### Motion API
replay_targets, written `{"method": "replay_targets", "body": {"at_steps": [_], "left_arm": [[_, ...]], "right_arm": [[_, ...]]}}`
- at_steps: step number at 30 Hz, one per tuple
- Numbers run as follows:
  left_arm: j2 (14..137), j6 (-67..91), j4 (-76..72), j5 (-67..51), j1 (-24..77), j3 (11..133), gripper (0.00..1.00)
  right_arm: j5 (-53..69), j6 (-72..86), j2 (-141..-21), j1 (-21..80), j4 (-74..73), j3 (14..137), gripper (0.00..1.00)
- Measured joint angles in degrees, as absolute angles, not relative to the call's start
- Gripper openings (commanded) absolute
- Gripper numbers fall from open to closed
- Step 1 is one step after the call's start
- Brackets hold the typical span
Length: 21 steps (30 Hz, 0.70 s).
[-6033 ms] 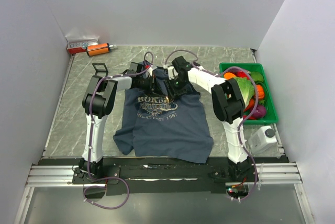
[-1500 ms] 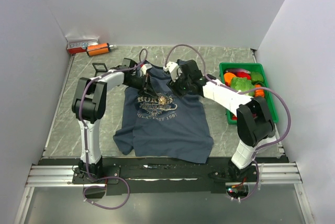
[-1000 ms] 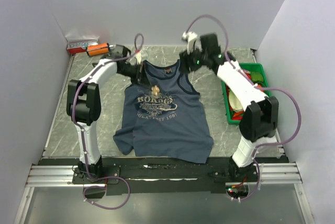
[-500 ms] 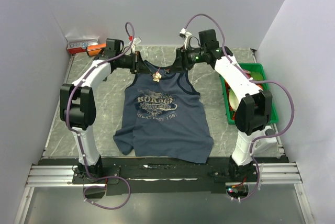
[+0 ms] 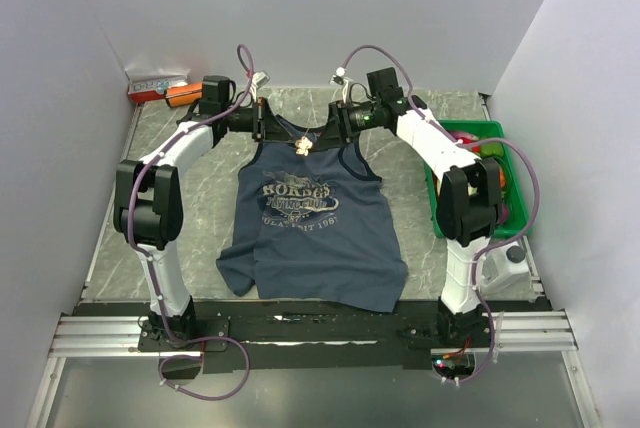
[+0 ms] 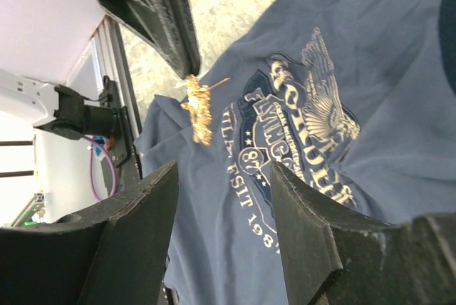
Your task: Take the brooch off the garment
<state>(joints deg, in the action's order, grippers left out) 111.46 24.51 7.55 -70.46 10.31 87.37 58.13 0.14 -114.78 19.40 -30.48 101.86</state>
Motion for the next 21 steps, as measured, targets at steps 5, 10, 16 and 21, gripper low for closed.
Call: {"method": "replay_targets", "body": {"at_steps": [5,10,16,21], "left_arm": [[111.5,25.8,6.1,-70.7,10.5,87.4,0.01],[111.5,26.7,4.9,-70.7,10.6,87.4,0.01],[111.5,27.4,3.7,-71.0,10.6,87.4,0.01],[111.5,28.2,3.6,-71.2,10.6,87.4,0.01]], "right_arm": [[59.1,0.6,-114.8,20.4,-29.4,101.9,0.53],[60.0,0.8,-114.8,20.7,-29.1,102.0,0.49],[61.0,1.5,-116.3,20.7,-27.9,102.4,0.44],[61.2,2.3,-118.0,20.8,-27.4,102.4,0.4]]}}
